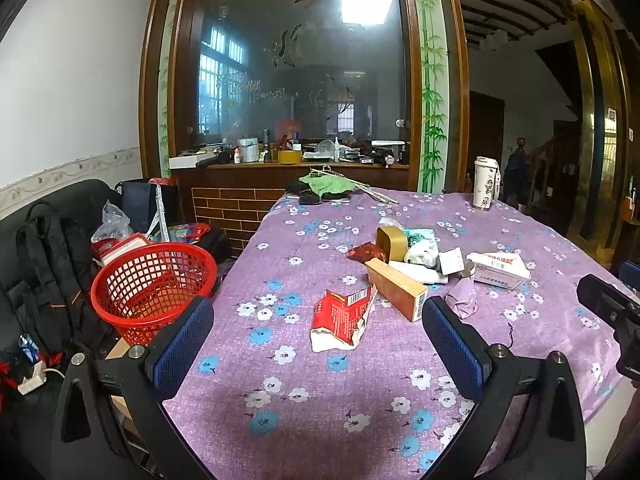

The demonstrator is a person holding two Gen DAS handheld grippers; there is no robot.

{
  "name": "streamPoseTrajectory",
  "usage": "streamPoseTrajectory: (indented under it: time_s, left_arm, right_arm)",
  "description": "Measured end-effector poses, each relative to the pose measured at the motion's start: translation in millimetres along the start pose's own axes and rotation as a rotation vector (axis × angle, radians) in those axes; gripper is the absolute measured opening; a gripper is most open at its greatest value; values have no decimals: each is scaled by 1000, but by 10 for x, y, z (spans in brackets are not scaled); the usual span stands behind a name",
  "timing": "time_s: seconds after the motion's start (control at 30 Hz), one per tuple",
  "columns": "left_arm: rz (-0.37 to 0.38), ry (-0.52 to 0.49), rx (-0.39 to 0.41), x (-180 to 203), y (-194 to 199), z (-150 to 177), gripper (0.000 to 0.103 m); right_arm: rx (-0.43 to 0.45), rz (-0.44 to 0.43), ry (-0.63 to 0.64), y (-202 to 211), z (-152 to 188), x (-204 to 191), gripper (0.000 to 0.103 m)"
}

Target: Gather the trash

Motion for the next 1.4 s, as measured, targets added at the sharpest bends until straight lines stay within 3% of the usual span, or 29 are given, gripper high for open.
streamPoseTrajectory:
  time_s: [0.93,1.07,1.17,1.33,1.4]
  left_arm:
    - [10,8,-29,-13,-44,35,103]
    - [28,45,-101,-147,-208,22,103]
    - [45,61,-180,-270,-411,54,103]
    - [97,102,-283,-375,-742,106,103]
    - [129,110,-316,-344,-863,107,98]
  right_arm:
    - [-50,-43,-5,-77,52,-40,101]
    - [-95,-71,21,-215,33,-62,101]
    - [-134,-141,34,-360,-5,-105,98]
    - [-230,-251,53,-652,-50,-234,80]
    - [-280,-311,43,-800,-75,-309,74]
Point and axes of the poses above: each gripper's, at about its wrist camera, not at the fingertips, and y roughly against the way its jaws point, x to its right, z to its underside, the point moved 4 cm from there along -y, roughly the way its jaws point, and after that the axes turned 4 degrees about z, right-handed, at the moved point
